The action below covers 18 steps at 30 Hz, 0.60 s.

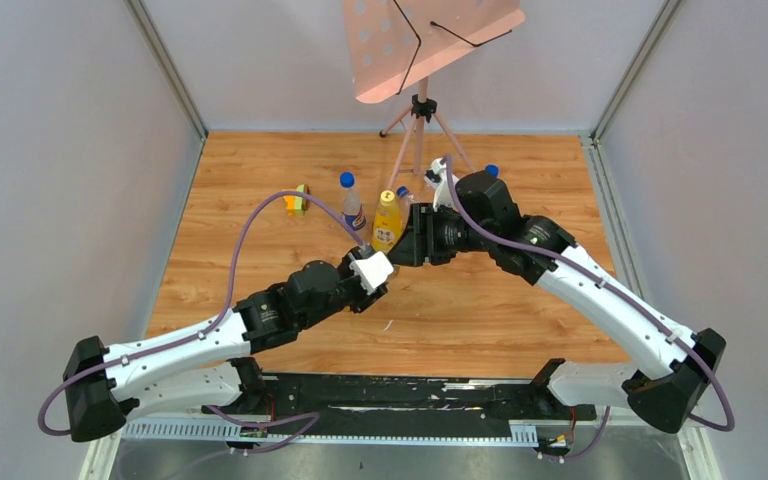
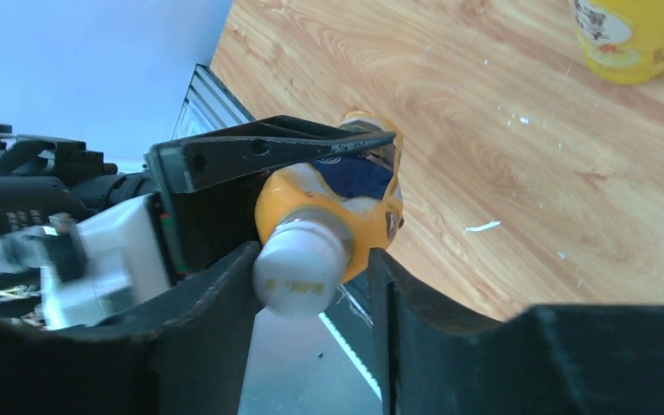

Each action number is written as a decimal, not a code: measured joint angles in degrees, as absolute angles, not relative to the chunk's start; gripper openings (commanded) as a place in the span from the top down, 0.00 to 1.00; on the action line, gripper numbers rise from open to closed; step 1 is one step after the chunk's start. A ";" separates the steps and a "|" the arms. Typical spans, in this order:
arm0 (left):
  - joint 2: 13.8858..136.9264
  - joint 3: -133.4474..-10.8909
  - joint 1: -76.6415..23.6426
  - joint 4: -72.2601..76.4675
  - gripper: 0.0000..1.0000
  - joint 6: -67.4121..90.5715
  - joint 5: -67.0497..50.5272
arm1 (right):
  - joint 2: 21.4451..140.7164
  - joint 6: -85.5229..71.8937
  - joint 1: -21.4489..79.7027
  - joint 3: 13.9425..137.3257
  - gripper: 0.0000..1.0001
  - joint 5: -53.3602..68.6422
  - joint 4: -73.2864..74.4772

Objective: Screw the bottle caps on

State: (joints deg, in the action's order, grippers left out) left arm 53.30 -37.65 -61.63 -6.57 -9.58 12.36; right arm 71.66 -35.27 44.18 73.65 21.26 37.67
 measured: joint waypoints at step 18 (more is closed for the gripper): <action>52.73 -37.76 -52.93 2.13 0.91 -1.08 -15.07 | 51.92 -4.38 42.65 67.26 0.19 28.95 32.93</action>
